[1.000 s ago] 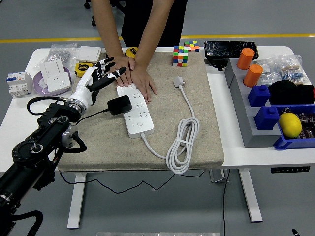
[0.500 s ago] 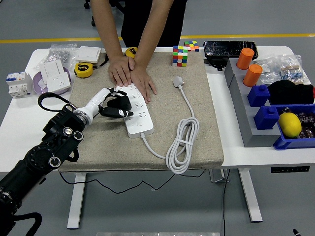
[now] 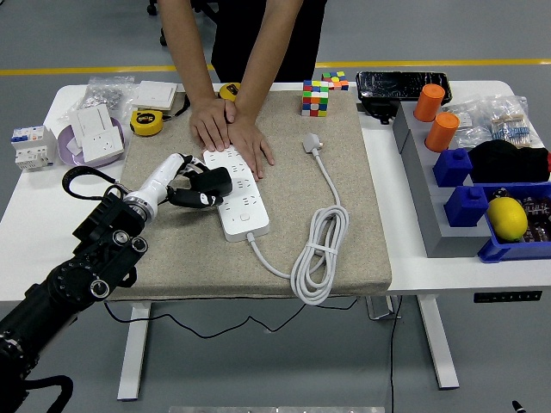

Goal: Pick up the plug,place it near the board,insert it into the board,press the button

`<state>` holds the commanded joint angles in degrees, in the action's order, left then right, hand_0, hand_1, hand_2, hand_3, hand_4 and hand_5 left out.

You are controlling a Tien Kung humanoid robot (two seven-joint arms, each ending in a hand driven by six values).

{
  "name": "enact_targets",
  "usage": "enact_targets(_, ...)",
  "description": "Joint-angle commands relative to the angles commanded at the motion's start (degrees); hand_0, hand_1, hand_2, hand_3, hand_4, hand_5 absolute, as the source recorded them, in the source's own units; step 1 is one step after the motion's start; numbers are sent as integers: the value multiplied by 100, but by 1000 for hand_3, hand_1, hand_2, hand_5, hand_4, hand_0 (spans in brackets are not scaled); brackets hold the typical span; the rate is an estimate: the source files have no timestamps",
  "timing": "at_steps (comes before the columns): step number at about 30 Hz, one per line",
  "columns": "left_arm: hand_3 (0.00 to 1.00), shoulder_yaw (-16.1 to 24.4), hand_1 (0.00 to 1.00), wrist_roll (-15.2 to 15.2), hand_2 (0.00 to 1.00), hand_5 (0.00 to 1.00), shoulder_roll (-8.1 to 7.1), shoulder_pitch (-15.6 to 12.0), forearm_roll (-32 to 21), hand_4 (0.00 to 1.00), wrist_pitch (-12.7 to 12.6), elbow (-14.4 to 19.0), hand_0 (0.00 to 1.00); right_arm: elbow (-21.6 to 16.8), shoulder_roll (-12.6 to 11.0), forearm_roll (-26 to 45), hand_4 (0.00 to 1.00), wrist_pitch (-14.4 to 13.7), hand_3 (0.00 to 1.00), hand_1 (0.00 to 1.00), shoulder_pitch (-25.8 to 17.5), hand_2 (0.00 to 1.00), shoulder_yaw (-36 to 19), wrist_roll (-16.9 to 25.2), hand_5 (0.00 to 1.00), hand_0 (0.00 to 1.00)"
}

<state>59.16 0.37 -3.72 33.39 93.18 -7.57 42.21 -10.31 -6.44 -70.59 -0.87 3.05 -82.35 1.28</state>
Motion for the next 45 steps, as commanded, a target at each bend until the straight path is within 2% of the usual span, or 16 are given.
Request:
enact_targets(1, 496, 3, 499, -11, 359, 161, 5, 3, -42, 761, -9, -5, 788, 0, 0, -3, 998, 0, 844, 894, -1, 832, -6, -2, 998, 971)
enact_targets(6, 496, 5, 499, -45, 359, 161, 10, 1, -203, 761, -11, -12, 788, 0, 4, -12, 998, -2, 844, 894, -9, 832, -19, -4, 998, 971)
enact_targets(7, 469, 4, 491, -54, 352, 183, 10, -5, -299, 703, 12, -11, 779, 0, 6, -17, 998, -3, 844, 894, -7, 831, -23, -4, 998, 971)
enact_targets(12, 469, 34, 491, -90, 352, 183, 30, -45, -930, 703, 184, -9, 779, 0, 11, -17, 998, -4, 844, 894, -8, 831, -20, -1, 998, 971)
enact_targets(13, 423, 39, 487, -100, 341, 240, 35, -53, -1111, 662, 234, -10, 775, 0, 11, -16, 998, -4, 845, 894, -8, 831, -19, -1, 998, 971)
enact_targets(19, 411, 110, 485, -141, 341, 250, 53, -93, -2133, 659, 557, -38, 774, 0, 10, -12, 998, -7, 844, 894, -1, 831, -22, 1, 998, 971)
enact_targets(23, 411, 278, 485, -183, 341, 250, 79, -164, -2684, 659, 674, -27, 774, 0, 13, -12, 998, -10, 844, 894, -3, 831, -30, 1, 998, 971)
enact_targets(26, 412, 397, 486, -206, 342, 268, 85, -216, -2892, 647, 706, -11, 773, 0, 17, -16, 998, -10, 845, 894, -9, 831, -40, -1, 998, 971)
enact_targets(30, 412, 532, 486, -211, 342, 268, 60, -278, -2923, 647, 718, 16, 773, 0, 24, -16, 998, -10, 845, 894, -15, 831, -45, 1, 998, 971)
enact_targets(34, 420, 601, 485, -187, 342, 273, -34, -333, -2732, 650, 720, -19, 771, 0, 25, -7, 998, -10, 845, 894, -18, 831, -34, 7, 998, 971)
enact_targets(41, 425, 701, 490, -113, 346, 271, -217, -402, -1920, 661, 666, -175, 771, 0, 18, -36, 998, -11, 845, 894, -43, 831, -60, -5, 998, 971)
enact_targets(45, 434, 739, 505, -104, 368, 278, -256, -400, -1446, 668, 591, -212, 778, 0, 18, -18, 998, -11, 845, 894, -38, 832, -44, -3, 998, 971)
